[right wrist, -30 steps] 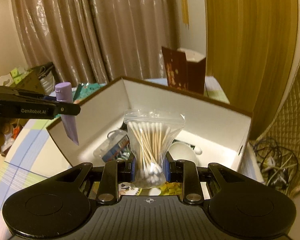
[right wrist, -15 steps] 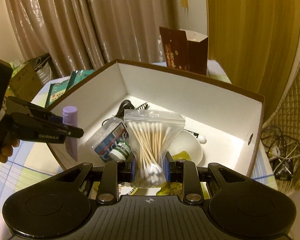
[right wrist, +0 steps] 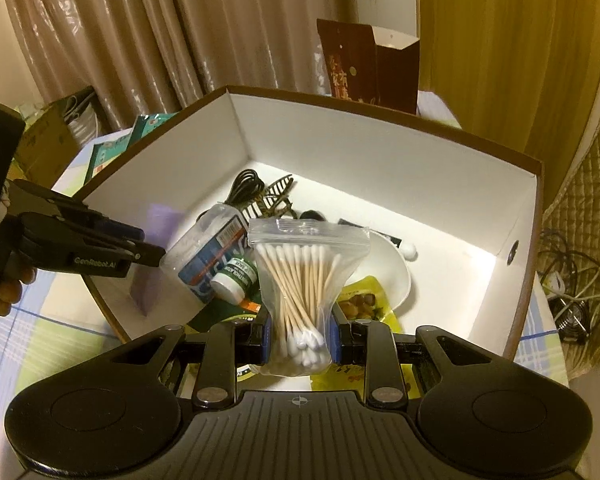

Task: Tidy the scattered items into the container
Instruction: 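Lower the purple tube and swab bag into the box and open both grippers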

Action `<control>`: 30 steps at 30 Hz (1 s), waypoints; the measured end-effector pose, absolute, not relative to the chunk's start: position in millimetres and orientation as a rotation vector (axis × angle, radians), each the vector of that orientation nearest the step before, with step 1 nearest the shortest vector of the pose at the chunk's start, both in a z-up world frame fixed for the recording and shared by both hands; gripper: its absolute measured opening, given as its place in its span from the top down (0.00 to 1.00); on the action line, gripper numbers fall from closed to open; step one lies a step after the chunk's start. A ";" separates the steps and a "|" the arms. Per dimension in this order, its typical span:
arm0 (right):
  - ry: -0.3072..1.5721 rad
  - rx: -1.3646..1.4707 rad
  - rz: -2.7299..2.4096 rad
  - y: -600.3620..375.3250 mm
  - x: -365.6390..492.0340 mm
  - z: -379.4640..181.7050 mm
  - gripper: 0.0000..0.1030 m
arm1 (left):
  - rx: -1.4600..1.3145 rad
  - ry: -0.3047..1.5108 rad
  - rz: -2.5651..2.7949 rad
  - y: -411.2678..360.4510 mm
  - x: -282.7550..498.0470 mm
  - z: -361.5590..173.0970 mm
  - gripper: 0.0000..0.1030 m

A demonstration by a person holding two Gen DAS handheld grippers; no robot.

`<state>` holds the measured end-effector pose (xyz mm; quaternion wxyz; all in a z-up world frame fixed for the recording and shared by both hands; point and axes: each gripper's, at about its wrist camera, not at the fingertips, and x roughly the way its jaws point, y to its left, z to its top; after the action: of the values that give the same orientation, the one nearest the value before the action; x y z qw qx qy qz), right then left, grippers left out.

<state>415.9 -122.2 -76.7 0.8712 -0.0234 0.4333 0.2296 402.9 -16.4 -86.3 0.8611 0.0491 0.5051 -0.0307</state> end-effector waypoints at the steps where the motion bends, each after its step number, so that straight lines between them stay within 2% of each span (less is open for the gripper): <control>1: 0.910 -0.049 0.479 -121.8 416.5 -77.6 0.77 | 0.094 1.060 -0.068 -16.0 402.4 -85.8 0.71; 2: 0.914 -0.048 0.478 -121.6 417.0 -78.3 0.77 | 0.086 1.058 -0.067 -15.9 402.3 -84.2 0.66; 6: 0.927 -0.047 0.480 -121.2 417.5 -80.9 0.77 | 0.068 1.041 -0.076 -17.2 397.8 -77.7 0.57; 14: 0.950 -0.045 0.469 -121.5 417.2 -85.0 0.77 | 0.044 1.001 -0.086 -23.0 389.6 -62.0 0.28; 22: 0.965 -0.050 0.463 -119.6 415.6 -85.1 0.76 | 0.032 0.983 -0.050 -20.0 387.9 -51.4 0.25; 23: 0.971 -0.050 0.465 -118.7 415.7 -85.4 0.72 | 0.030 0.982 -0.050 -19.6 387.7 -50.7 0.24; 25: 0.966 -0.041 0.438 -119.3 416.0 -84.3 0.49 | 0.027 0.979 -0.047 -20.0 387.1 -48.7 0.21; 26: 0.955 -0.032 0.426 -120.4 415.3 -82.7 0.26 | 0.027 0.976 -0.045 -20.2 386.6 -47.9 0.18; 30: 0.925 -0.034 0.446 -117.2 409.9 -76.1 0.15 | 0.034 0.960 -0.041 -22.3 383.6 -44.3 0.16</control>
<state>409.9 -117.2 -76.1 0.8710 -0.0162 0.4424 0.2132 383.6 -22.3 -44.3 0.8867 0.0163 0.4617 -0.0196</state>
